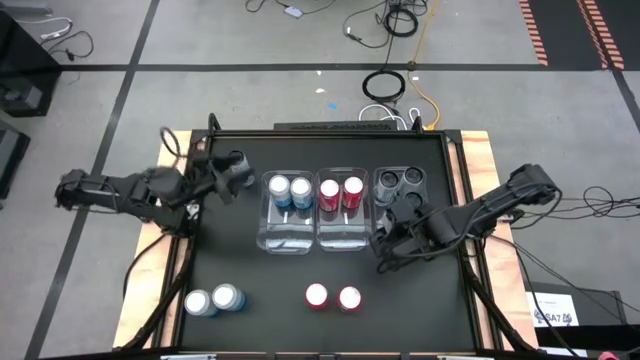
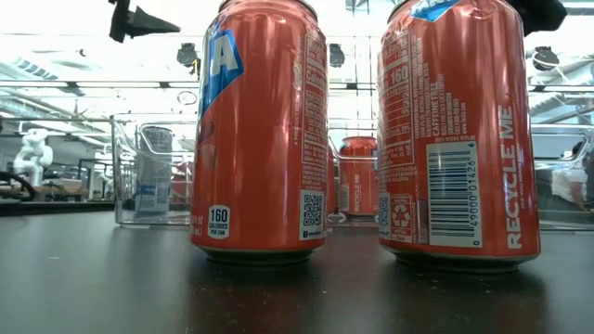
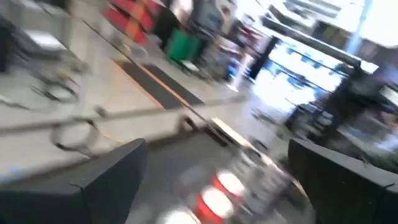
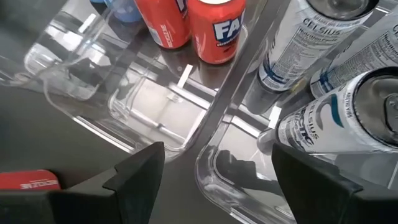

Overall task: Sort soda cans
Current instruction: Put the white-blue soda can into the right transparent bin

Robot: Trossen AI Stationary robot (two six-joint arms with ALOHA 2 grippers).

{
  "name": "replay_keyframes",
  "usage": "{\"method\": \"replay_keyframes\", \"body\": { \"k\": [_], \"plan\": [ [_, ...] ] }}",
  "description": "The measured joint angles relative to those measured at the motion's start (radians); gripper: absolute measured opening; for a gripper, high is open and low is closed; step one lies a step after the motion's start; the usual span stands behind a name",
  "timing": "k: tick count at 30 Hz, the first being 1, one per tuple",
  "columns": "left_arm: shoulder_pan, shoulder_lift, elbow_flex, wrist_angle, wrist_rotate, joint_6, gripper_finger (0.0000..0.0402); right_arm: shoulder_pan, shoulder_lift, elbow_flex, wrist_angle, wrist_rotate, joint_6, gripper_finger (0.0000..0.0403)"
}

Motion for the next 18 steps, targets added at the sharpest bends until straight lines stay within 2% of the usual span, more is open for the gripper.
{"method": "replay_keyframes", "body": {
  "k": [3, 7, 10, 14, 18],
  "plan": [
    [0.126, 0.028, 0.112, -0.122, 0.0, 0.086, 0.04, 0.002, 0.011, 0.0, 0.008, -0.006, 0.0, 0.029],
    [0.321, 0.118, 0.322, -0.408, 0.045, 0.111, 0.04, 0.004, 0.013, 0.0, 0.029, -0.006, 0.0, 0.029],
    [0.475, 0.22, 0.482, -0.579, 0.161, 0.12, 0.04, 0.003, 0.013, 0.0, 0.037, -0.006, 0.0, 0.029],
    [0.673, 0.387, 0.655, -0.745, 0.387, 0.141, 0.04, 0.003, 0.013, 0.0, 0.049, -0.006, 0.006, 0.029],
    [0.81, 0.543, 0.726, -0.853, 0.558, 0.207, 0.0399, 0.003, 0.013, 0.0, 0.051, -0.004, 0.04, 0.029]
  ]
}}
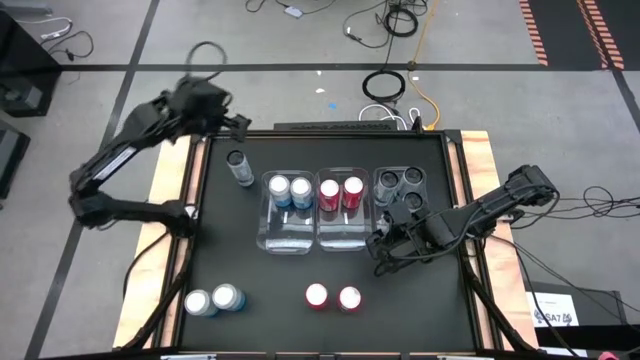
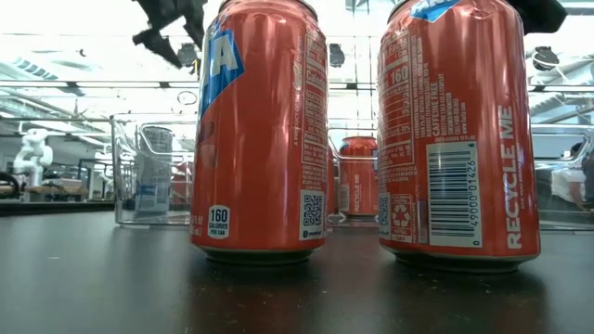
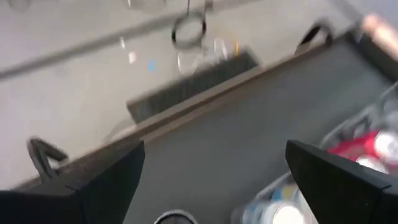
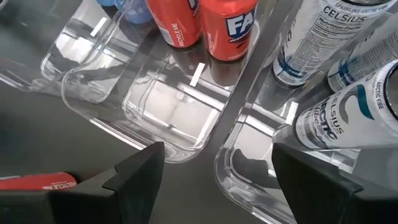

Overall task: Sort soda cans
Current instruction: Put the white-blue soda can into the right transparent bin

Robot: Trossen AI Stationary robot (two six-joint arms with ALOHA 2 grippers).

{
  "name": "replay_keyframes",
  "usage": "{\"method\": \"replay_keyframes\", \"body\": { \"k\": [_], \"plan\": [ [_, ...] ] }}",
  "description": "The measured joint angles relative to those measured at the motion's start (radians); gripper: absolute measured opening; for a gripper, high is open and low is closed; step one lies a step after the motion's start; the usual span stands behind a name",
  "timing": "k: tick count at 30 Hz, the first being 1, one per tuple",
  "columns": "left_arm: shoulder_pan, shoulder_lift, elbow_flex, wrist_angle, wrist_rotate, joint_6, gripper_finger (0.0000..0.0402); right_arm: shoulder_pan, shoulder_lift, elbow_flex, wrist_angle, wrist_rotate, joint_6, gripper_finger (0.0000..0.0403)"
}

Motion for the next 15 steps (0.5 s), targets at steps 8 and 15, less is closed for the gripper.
{"method": "replay_keyframes", "body": {
  "k": [8, 15],
  "plan": [
    [0.092, 0.151, 0.001, -0.122, 0.052, 0.038, 0.0399, 0.003, 0.0, 0.0, 0.011, 0.006, 0.013, 0.029],
    [0.09, 0.168, -0.081, -0.126, 0.051, 0.035, 0.0399, 0.03, 0.0, 0.0, 0.025, 0.059, 0.014, 0.029]
  ]
}}
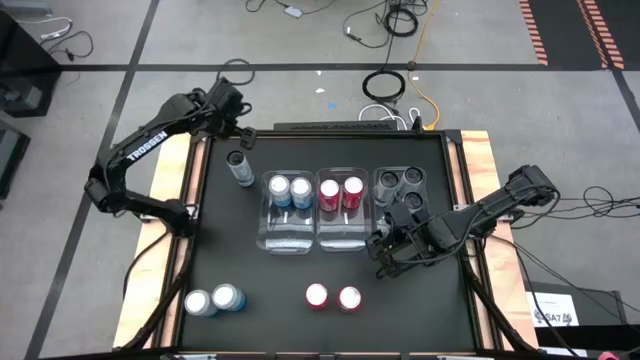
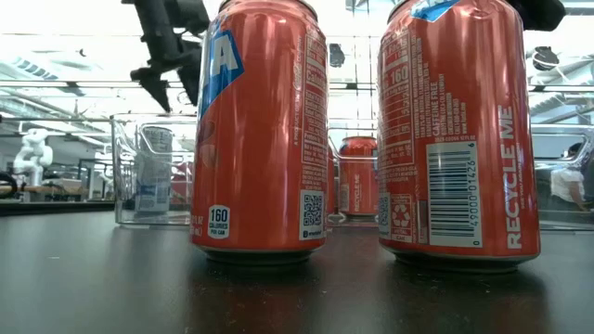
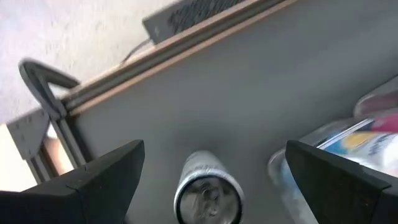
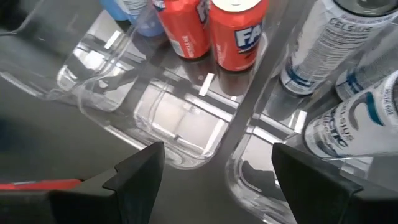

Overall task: Sort soda cans
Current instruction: Put the white-blue soda can into the right transparent bin

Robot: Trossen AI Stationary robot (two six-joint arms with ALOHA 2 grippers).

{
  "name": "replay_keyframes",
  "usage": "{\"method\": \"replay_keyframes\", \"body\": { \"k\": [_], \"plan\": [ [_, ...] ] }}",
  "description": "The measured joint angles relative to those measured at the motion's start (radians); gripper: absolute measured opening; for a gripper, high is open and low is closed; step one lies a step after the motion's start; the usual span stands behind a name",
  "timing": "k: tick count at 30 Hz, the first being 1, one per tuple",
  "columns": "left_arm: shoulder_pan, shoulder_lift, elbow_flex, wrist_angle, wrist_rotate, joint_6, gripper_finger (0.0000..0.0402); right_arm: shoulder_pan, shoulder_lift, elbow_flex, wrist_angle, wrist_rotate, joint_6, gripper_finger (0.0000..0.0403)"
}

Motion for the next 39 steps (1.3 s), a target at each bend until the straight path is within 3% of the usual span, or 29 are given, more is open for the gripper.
{"method": "replay_keyframes", "body": {
  "k": [7, 27, 39],
  "plan": [
    [0.0, -0.003, -0.127, 0.017, 0.015, -0.026, 0.0399, 0.029, 0.0, 0.0, 0.003, 0.001, 0.024, 0.029],
    [-0.002, -0.004, -0.281, 0.04, 0.069, -0.05, 0.0398, 0.042, 0.0, 0.0, 0.027, 0.001, 0.029, 0.029],
    [-0.002, -0.004, -0.28, 0.053, 0.098, -0.054, 0.0285, 0.042, 0.0, 0.0, 0.027, 0.0, 0.052, 0.029]
  ]
}}
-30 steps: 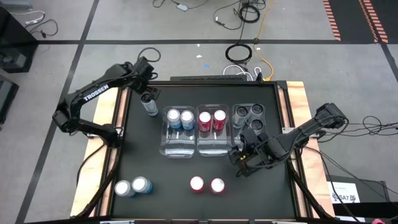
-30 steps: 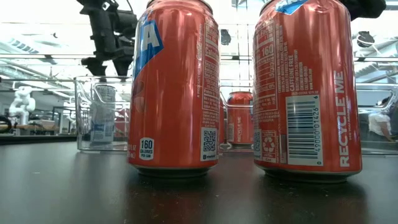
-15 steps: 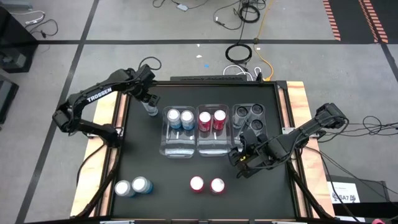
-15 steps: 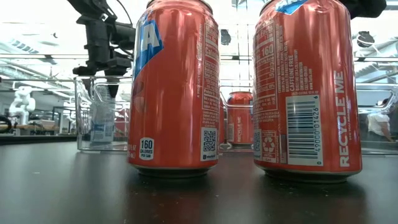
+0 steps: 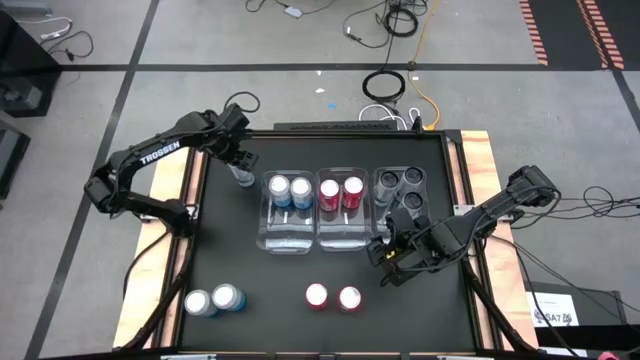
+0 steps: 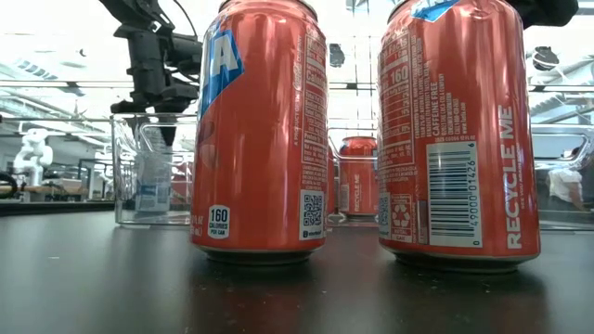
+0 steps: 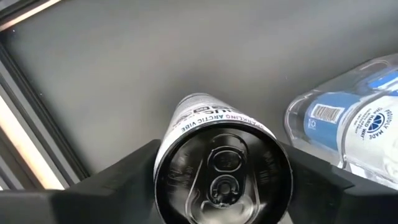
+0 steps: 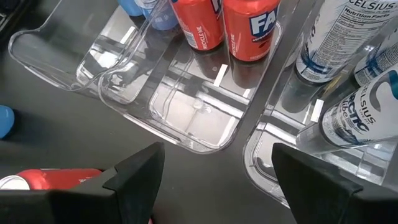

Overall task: Sort soda cans
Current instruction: Put the white-blue soda can into the right transparent bin

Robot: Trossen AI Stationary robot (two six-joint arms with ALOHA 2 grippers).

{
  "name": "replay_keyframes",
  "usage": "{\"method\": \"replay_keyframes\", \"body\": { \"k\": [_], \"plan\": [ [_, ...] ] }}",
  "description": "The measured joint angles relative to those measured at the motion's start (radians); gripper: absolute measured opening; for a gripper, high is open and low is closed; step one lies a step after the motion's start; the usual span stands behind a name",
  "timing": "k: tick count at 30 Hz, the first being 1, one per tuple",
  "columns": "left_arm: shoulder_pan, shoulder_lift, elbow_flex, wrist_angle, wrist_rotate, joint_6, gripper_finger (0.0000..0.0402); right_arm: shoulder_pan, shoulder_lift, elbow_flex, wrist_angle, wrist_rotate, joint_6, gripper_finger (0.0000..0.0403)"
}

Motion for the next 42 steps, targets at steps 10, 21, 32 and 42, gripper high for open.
{"method": "replay_keyframes", "body": {
  "k": [10, 21, 32, 42],
  "plan": [
    [0.0, -0.001, 0.004, -0.027, 0.02, 0.0, 0.0274, 0.0, 0.0, 0.0, 0.008, 0.0, 0.0, 0.029],
    [-0.001, -0.096, 0.123, -0.014, 0.001, -0.053, 0.0274, 0.008, 0.0, 0.0, 0.023, -0.003, 0.013, 0.029],
    [-0.144, -0.138, 0.318, -0.001, 0.032, -0.119, 0.0274, 0.157, 0.003, 0.0, 0.045, -0.112, 0.153, 0.029],
    [-0.397, -0.058, 0.432, 0.172, 0.056, -0.185, 0.0274, 0.363, 0.003, 0.0, -0.01, -0.109, 0.377, 0.029]
  ]
}}
